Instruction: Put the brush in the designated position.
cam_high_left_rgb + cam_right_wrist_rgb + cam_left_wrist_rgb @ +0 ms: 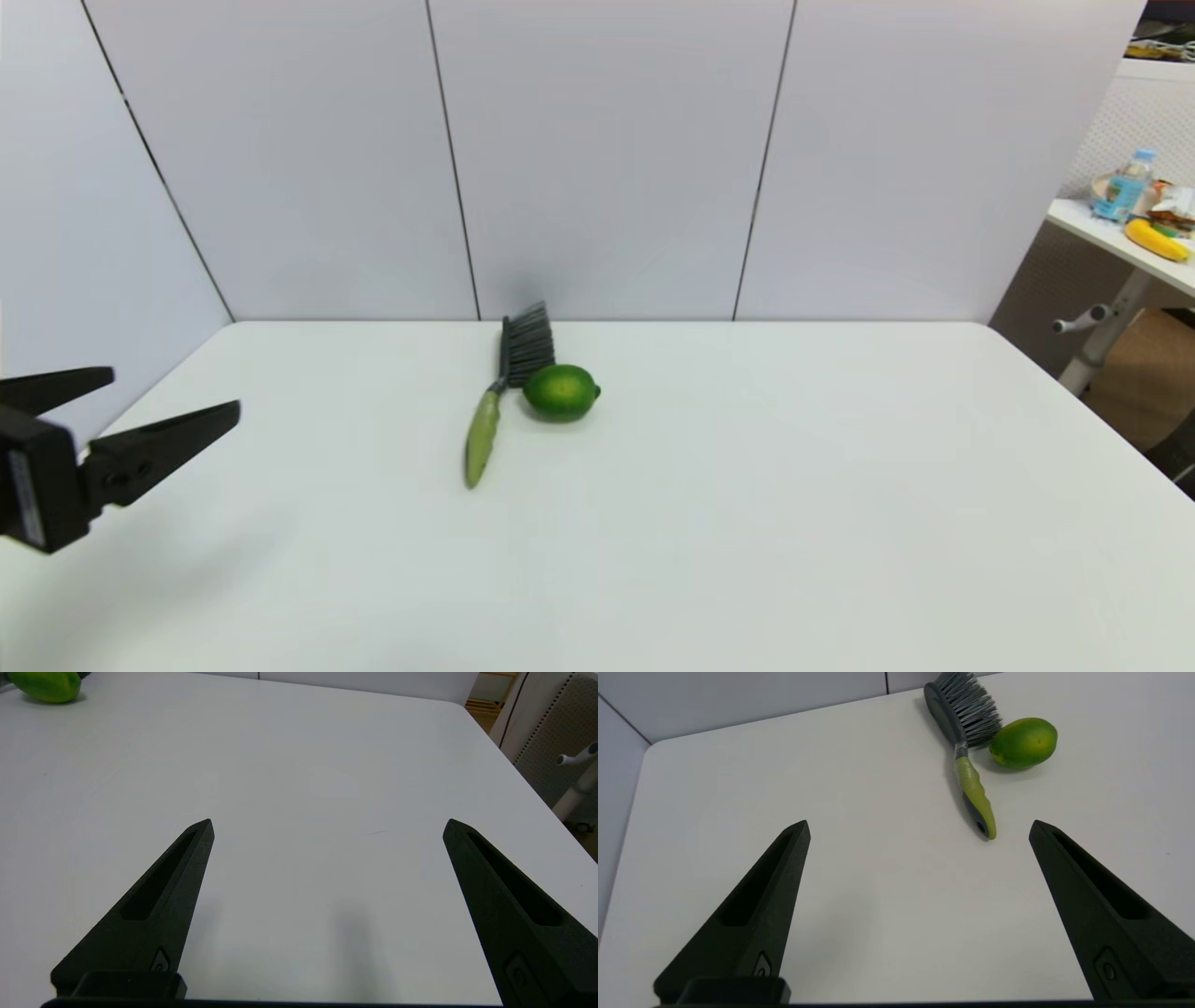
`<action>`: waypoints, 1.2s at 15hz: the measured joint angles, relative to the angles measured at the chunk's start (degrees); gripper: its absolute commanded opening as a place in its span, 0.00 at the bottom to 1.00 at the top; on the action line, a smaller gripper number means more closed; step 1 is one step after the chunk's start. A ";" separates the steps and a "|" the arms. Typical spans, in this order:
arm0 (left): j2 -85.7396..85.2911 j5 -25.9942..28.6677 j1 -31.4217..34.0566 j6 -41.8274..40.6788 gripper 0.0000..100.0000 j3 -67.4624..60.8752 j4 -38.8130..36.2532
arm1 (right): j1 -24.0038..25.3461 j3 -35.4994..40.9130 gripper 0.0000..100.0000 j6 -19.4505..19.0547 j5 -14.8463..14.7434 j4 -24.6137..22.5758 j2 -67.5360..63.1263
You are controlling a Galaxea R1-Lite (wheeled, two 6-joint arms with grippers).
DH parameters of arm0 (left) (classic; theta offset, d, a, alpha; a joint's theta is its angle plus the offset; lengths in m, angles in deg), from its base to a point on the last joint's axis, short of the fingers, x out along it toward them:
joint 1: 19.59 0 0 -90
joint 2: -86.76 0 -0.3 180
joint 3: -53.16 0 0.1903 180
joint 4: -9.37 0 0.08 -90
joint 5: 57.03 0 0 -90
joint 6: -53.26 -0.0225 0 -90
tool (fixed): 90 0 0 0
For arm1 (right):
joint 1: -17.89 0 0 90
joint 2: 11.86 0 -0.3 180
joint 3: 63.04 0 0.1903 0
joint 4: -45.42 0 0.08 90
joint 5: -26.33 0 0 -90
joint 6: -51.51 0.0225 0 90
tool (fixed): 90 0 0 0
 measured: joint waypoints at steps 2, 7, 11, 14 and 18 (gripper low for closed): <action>-8.83 0.37 2.39 -1.51 1.00 -8.41 -2.63 | 0.00 0.00 1.00 0.04 0.00 0.02 0.00; -25.94 4.86 10.25 -4.46 1.00 -24.81 -8.50 | 0.00 0.00 1.00 0.02 0.02 0.02 0.00; -34.62 10.11 15.21 -4.60 1.00 -31.70 -9.19 | 0.00 0.00 1.00 0.04 0.02 0.02 0.00; -39.41 10.67 18.25 -4.46 1.00 -35.89 -9.24 | 0.00 0.00 1.00 0.00 0.00 0.02 0.00; -47.17 10.56 19.29 -4.35 1.00 -41.40 -8.56 | 0.00 0.00 1.00 0.02 0.00 0.02 0.00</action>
